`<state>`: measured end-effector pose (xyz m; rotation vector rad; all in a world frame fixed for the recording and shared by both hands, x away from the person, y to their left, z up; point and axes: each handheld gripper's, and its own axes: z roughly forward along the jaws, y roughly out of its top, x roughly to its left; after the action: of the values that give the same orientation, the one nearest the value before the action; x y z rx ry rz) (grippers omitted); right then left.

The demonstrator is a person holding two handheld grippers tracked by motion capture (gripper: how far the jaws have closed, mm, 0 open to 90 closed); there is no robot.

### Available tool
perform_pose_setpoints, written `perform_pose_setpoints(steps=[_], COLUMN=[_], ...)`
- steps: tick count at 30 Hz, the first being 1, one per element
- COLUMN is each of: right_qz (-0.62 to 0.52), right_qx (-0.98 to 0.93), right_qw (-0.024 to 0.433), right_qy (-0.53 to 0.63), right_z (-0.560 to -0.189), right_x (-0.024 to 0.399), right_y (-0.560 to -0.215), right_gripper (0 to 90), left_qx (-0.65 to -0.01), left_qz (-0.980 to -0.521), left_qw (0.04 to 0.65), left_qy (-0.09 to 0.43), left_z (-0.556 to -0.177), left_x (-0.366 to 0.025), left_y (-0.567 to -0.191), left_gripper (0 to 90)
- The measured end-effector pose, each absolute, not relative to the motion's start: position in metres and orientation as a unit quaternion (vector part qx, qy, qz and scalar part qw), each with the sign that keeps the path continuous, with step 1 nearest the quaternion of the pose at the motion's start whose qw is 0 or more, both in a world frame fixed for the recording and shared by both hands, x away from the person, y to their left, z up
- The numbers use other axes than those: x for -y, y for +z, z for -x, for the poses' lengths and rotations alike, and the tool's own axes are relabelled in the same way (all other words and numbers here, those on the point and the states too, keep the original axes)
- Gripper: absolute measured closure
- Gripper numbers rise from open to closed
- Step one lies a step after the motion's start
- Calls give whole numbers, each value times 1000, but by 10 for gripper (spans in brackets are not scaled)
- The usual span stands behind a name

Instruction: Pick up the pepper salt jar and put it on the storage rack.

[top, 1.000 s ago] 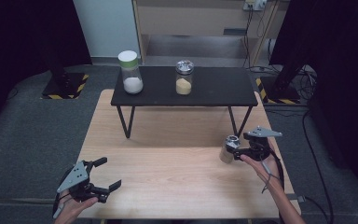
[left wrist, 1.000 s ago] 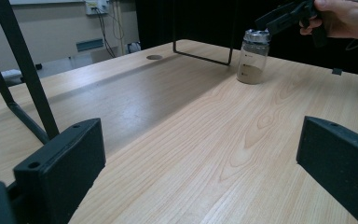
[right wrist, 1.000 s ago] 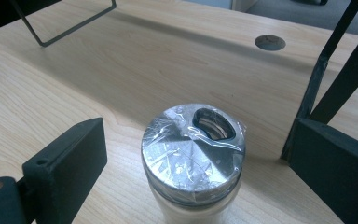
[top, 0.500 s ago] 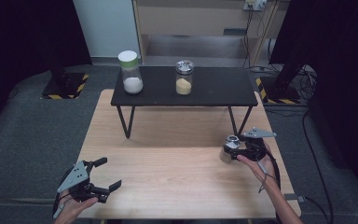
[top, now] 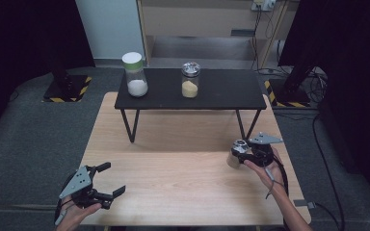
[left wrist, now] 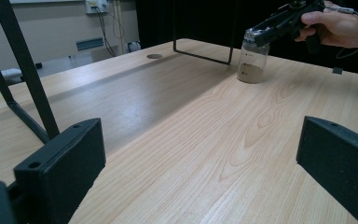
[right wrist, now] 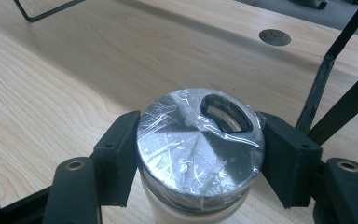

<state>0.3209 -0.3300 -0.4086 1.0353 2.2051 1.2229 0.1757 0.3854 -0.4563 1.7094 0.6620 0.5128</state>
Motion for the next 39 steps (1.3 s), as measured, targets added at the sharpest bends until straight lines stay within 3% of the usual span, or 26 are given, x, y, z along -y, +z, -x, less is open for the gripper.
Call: perform_pose_setpoints(steps=[16,39], right_qz=[-344,-267], right_qx=[-809,-836], right_qw=[189,129], right_qy=[437,461], right_z=[-326,-343], right_x=[332,334], right_y=[-391,-320], right_gripper=[353,353], left_qx=[-283,-282], left_qz=[-731,-733], left_qw=[580,580], left_qy=[220,219], left_z=[-176,-176], left_x=[-385,-385], left_y=[-456,-456], left_gripper=[0,0])
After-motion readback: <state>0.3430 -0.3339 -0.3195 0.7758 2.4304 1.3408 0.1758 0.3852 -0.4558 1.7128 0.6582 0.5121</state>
